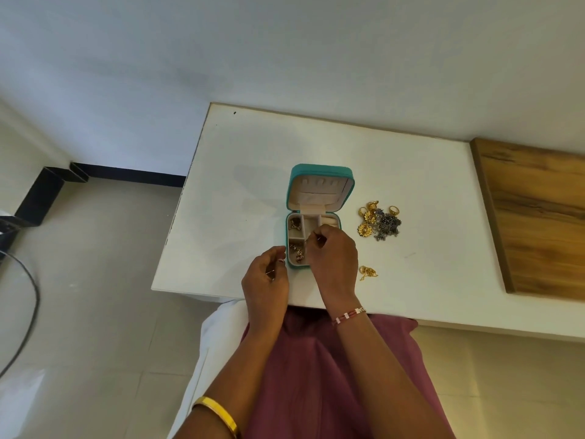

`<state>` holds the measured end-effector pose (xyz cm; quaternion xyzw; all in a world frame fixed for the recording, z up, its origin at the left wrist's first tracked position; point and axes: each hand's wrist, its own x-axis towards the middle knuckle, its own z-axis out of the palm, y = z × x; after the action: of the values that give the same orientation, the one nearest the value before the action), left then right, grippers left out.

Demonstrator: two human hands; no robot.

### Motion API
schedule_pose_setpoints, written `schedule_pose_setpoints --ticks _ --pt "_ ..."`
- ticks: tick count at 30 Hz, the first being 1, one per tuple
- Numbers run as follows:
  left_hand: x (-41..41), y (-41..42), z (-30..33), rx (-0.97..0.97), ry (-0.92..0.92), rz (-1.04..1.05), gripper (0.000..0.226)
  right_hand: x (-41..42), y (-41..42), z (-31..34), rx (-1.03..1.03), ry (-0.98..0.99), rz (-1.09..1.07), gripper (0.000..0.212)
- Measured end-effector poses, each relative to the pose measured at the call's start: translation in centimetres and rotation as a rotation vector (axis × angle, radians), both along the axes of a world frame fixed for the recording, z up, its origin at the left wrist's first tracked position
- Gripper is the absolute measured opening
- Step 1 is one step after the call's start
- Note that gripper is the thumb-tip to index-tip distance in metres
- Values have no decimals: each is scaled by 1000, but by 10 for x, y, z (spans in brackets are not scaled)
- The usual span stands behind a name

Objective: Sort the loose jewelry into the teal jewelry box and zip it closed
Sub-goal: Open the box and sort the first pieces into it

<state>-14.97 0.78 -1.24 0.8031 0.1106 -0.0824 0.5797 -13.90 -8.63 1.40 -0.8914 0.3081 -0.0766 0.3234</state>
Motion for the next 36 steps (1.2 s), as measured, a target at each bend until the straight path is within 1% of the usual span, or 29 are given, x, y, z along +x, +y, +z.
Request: schedule_pose_setpoints --ticks 5,9,11,15,17,20,23,25,28,32,36 --pt "-1 0 4 12 -35 -19 27 0 -11 5 305 -76 -68 13" --pt "-4 -1 12 41 -128 -43 27 -7 -16 24 709 -192 -137 17" --pt "-6 -2 17 56 -188 -75 28 -15 -18 40 862 -257 -130 17" --pt "-8 -9 30 60 -275 -210 35 -27 -20 65 1057 -349 -99 22" --pt "-12 -14 35 41 -270 -277 35 -34 -22 74 1124 -395 -81 23" --pt "-17 -21 36 27 -223 -331 27 -43 -27 86 1173 -462 -79 22" --pt "-20 -26 39 0 -162 -330 23 -54 -38 90 1162 -530 -137 20" --pt "-21 -28 41 -48 -115 -332 19 -63 -47 89 1141 -580 -189 19" --pt "-23 -32 42 -166 5 -297 13 -76 -62 82 1123 -638 -305 19" --pt "-26 -43 44 -361 159 -185 15 -88 -78 63 1083 -603 -467 12" --pt "-26 -64 49 -496 275 -180 17 -94 -82 38 1053 -560 -525 11"
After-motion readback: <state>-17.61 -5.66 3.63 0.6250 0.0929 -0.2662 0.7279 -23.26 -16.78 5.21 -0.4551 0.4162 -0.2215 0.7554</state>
